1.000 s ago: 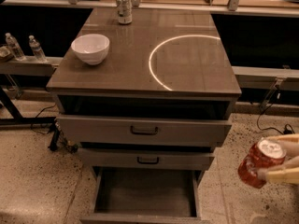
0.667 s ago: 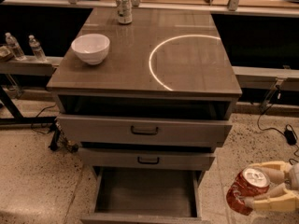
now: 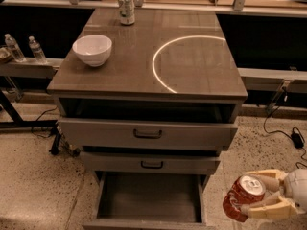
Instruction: Place coke can into bottom drawer
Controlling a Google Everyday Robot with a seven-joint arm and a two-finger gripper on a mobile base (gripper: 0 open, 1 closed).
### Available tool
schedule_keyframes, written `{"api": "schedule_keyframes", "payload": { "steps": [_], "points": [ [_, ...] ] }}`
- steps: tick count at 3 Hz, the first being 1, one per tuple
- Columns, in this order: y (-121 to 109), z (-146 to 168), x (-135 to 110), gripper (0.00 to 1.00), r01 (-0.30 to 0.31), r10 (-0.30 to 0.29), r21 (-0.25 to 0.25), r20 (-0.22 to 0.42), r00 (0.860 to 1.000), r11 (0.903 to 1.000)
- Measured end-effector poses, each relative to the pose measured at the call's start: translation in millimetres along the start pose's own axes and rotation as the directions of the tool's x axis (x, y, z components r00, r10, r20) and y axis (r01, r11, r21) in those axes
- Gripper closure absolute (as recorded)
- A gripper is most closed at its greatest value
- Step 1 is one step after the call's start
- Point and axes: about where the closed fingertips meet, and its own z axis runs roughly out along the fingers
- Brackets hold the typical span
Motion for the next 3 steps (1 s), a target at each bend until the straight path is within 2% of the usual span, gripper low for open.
{"api": "schedule_keyframes", "payload": {
  "steps": [1, 3],
  "points": [
    [-7.1, 34.4, 23.9, 1.00, 0.014, -0.013, -0.005, 0.057, 0.998, 0.9999],
    [-48.4, 113.6, 79.0, 1.00, 0.035, -0.042, 0.056, 0.144, 0.989, 0.9979]
  ]
}}
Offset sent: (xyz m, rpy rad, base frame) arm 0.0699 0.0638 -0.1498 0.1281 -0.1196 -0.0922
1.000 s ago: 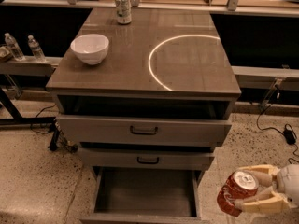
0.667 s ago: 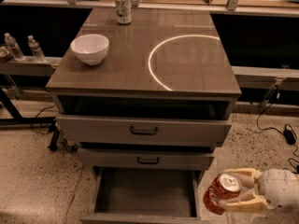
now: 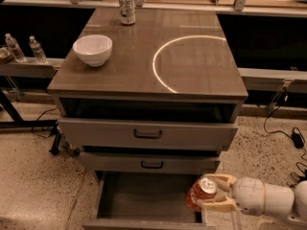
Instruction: Place coke can into bottom drawer
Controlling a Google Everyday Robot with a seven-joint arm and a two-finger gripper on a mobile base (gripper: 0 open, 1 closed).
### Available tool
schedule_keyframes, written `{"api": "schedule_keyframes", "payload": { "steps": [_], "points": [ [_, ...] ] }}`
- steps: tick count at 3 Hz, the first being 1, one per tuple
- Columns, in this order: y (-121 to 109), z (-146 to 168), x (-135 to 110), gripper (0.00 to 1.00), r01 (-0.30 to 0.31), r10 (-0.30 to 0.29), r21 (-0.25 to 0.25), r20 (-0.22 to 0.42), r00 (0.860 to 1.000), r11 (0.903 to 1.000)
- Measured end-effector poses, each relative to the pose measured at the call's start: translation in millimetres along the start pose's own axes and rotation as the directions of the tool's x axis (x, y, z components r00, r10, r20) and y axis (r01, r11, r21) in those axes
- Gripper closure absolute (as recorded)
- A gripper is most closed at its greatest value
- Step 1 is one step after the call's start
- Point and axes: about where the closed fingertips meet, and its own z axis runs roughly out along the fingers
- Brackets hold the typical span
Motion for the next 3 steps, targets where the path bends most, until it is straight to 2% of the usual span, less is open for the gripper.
{"api": "schedule_keyframes", "payload": {
  "steps": [1, 2, 3],
  "points": [
    [-16.3, 48.1, 34.4, 1.00, 0.006, -0.008, 0.035, 0.062, 0.998, 0.9994],
    [-16.3, 48.2, 34.4, 1.00, 0.006, -0.008, 0.035, 0.062, 0.998, 0.9994],
    [-29.3, 71.4, 58.5, 1.00, 0.012, -0.018, 0.063, 0.100, 0.995, 0.9980]
  ]
}}
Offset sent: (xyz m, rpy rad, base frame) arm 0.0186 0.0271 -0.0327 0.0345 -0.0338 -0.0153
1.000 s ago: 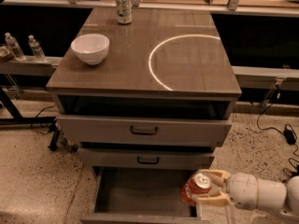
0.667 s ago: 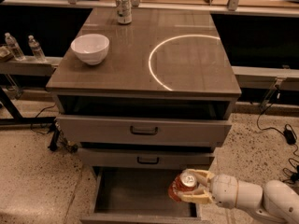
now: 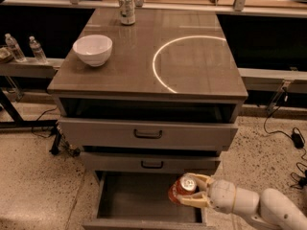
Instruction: Place coke can into bottom drawer
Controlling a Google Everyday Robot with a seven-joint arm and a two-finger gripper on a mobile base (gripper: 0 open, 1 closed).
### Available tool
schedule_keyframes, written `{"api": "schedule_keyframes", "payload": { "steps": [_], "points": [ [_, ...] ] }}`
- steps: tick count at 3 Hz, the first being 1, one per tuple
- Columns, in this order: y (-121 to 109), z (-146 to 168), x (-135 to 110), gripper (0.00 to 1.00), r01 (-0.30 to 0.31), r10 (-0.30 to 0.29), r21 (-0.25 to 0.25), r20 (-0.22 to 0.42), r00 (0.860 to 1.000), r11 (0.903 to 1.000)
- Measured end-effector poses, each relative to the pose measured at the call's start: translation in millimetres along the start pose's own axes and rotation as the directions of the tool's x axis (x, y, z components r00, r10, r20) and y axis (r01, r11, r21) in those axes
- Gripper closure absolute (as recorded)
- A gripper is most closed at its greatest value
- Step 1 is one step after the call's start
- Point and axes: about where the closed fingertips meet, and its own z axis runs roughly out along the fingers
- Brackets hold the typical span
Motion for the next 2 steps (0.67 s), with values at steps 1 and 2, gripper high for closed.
{"api": "schedule_keyframes", "payload": {
  "steps": [1, 2],
  "points": [
    [-16.2, 33.4, 34.6, 1.00, 0.016, -0.016, 0.026, 0.017, 1.000, 0.9995],
    [-34.2, 64.5, 81.6, 1.00, 0.061, -0.061, 0.036, -0.014, 0.998, 0.9975]
  ]
}}
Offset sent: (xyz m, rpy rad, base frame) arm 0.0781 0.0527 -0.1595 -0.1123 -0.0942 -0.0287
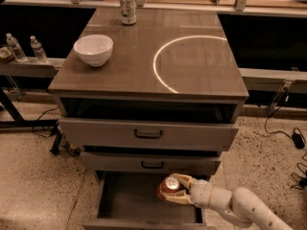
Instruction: Place coke can into bottom drawer
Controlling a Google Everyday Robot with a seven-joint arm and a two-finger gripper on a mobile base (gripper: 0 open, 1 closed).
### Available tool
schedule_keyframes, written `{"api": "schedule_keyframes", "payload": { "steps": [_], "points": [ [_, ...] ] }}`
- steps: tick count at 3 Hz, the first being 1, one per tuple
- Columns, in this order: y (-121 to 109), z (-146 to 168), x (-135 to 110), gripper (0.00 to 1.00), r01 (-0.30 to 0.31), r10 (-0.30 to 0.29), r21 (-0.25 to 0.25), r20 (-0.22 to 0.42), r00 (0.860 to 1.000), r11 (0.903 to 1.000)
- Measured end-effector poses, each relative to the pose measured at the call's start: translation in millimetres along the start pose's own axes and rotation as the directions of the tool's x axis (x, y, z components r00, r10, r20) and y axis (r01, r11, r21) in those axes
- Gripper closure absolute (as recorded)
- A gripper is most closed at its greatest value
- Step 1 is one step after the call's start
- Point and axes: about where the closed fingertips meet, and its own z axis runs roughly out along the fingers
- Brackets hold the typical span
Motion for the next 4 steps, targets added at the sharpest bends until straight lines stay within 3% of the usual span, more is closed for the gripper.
{"api": "schedule_keyframes", "payload": {
  "steps": [1, 3, 4],
  "points": [
    [-10.2, 35.3, 58.6, 1.00, 0.057, -0.060, -0.051, -0.058, 0.996, 0.9971],
    [-14.2, 73.7, 134.3, 1.00, 0.083, -0.098, -0.120, -0.128, 0.987, 0.9894],
    [-13.3, 87.2, 166.8, 1.00, 0.086, -0.104, -0.121, -0.154, 0.983, 0.9889]
  ]
}}
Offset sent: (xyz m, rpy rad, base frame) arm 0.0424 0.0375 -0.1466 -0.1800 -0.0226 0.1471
